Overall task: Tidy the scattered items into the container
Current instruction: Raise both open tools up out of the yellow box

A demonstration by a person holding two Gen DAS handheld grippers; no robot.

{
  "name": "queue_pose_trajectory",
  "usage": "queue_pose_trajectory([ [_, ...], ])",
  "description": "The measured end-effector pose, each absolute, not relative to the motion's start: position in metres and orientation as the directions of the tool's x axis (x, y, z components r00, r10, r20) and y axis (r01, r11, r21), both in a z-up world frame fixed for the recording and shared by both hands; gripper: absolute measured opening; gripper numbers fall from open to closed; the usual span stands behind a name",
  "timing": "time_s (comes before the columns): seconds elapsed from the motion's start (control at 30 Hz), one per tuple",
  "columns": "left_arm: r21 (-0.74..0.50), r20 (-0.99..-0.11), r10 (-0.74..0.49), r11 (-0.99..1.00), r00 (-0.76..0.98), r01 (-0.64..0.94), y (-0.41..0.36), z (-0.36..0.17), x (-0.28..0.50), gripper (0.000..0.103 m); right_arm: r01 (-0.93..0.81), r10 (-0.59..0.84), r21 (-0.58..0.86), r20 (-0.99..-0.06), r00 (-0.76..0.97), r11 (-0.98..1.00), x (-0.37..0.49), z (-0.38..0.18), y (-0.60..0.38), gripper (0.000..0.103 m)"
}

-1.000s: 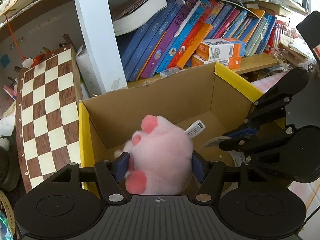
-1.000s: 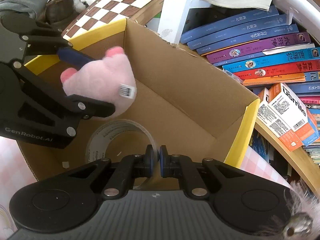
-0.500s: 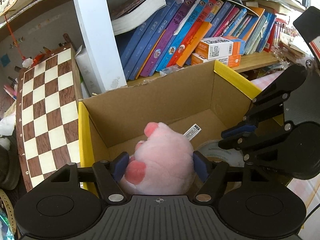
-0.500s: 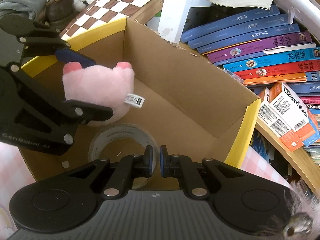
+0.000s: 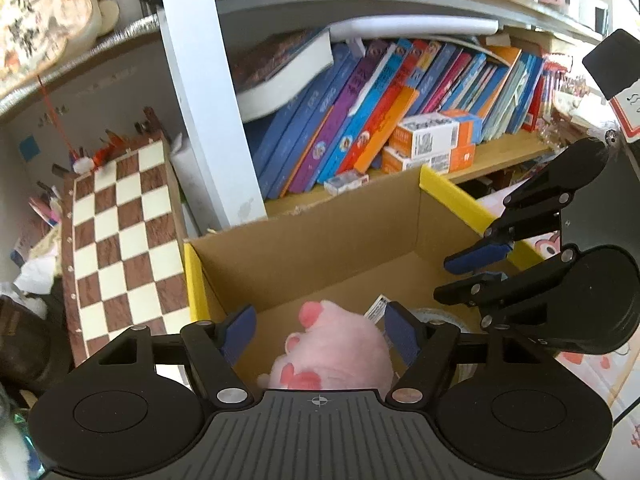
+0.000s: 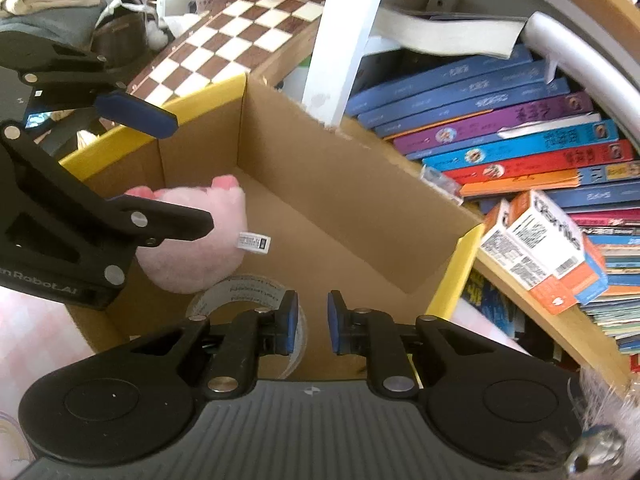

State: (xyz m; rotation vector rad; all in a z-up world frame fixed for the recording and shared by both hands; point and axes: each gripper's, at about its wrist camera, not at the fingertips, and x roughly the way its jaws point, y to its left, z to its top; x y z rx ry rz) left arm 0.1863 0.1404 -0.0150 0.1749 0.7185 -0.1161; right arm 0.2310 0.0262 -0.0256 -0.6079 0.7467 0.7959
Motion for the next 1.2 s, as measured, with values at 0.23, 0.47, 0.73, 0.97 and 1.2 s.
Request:
queue_pose_trajectory([
  [0.23, 0.129, -0.613, -0.058, 0.977, 0.788, 0.172, 0.134, 0.011, 0.165, 0.079, -0.789, 0.422, -0.221, -0.746, 0.516, 0.574, 0.216, -0.001, 0.01, 0.024],
  [0.47, 0.095, -0.58, -0.069, 0.984, 0.812, 0.151, 0.123, 0.024, 0.128, 0.084, -0.757, 0.441, -0.191, -0.713, 0.545, 0.625, 0.193, 0.02, -0.016, 0.024],
  [0.73, 0.05, -0.557, -0.092, 0.988, 0.825, 0.144, 0.107, 0.03, 0.089, 0.086, -0.701, 0.445, -0.131, -0.688, 0.573, 0.701, 0.161, 0.034, -0.057, 0.029],
  [0.97, 0.032, -0.56, -0.101, 0.989, 0.823, 0.143, 0.099, 0.032, 0.067, 0.086, -0.655, 0.433, -0.096, -0.676, 0.596, 0.75, 0.134, 0.04, -0.094, 0.029],
  [1.2, 0.03, -0.579, -0.103, 0.988, 0.809, 0.148, 0.09, 0.029, 0.051, 0.086, -0.605, 0.41, -0.062, -0.681, 0.607, 0.794, 0.114, 0.034, -0.124, 0.029],
])
